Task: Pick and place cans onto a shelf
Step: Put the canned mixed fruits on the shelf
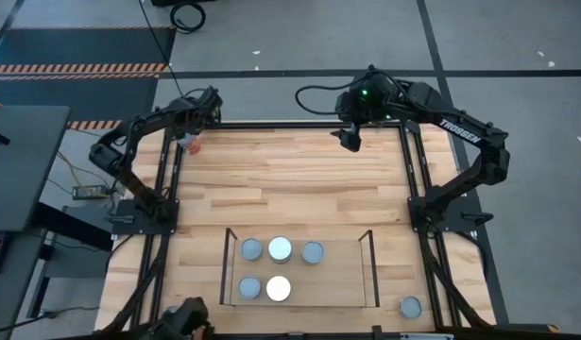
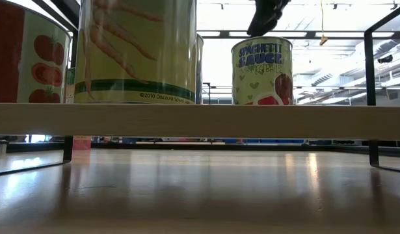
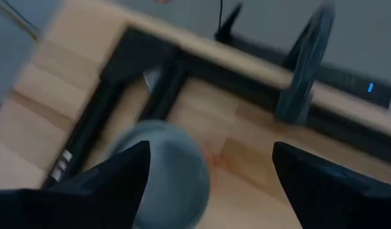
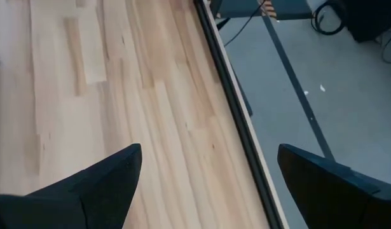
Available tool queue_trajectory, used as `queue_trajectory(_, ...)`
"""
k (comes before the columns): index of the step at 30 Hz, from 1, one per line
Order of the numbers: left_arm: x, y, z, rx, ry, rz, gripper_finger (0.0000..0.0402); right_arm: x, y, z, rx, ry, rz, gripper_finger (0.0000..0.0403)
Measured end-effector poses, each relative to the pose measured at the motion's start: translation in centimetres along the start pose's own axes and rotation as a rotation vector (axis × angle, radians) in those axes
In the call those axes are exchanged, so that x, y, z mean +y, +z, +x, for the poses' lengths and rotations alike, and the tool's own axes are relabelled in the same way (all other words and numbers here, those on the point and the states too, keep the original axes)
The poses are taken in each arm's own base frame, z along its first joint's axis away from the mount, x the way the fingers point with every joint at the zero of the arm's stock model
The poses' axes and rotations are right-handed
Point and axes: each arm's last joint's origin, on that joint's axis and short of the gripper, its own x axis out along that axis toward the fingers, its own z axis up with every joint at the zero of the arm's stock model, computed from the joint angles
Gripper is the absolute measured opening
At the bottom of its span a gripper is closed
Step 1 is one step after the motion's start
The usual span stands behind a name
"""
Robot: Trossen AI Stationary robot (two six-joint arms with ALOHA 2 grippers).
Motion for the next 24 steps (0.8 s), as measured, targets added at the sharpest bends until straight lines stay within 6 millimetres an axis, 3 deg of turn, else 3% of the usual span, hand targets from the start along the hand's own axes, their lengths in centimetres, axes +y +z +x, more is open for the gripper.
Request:
queue_trajectory(4,-0.1,0.1,1.2,0.084,-0.016,0.04,0.0319,-0.4,-0.2,0.0,0.015,-0.008,-0.014,0.0375)
queue_trajectory(9,-0.1,0.0,1.4,0.087,-0.009,0.074,0.0269,-1.2,-0.5,0.0,0.023,-0.024,-0.012,0.0374)
queue_trajectory(24,-1.7,-2.3,-0.7,0.091,-0.093,0.236,0.0042,-3.4,-1.3,-0.1,0.031,-0.052,0.049,0.0375)
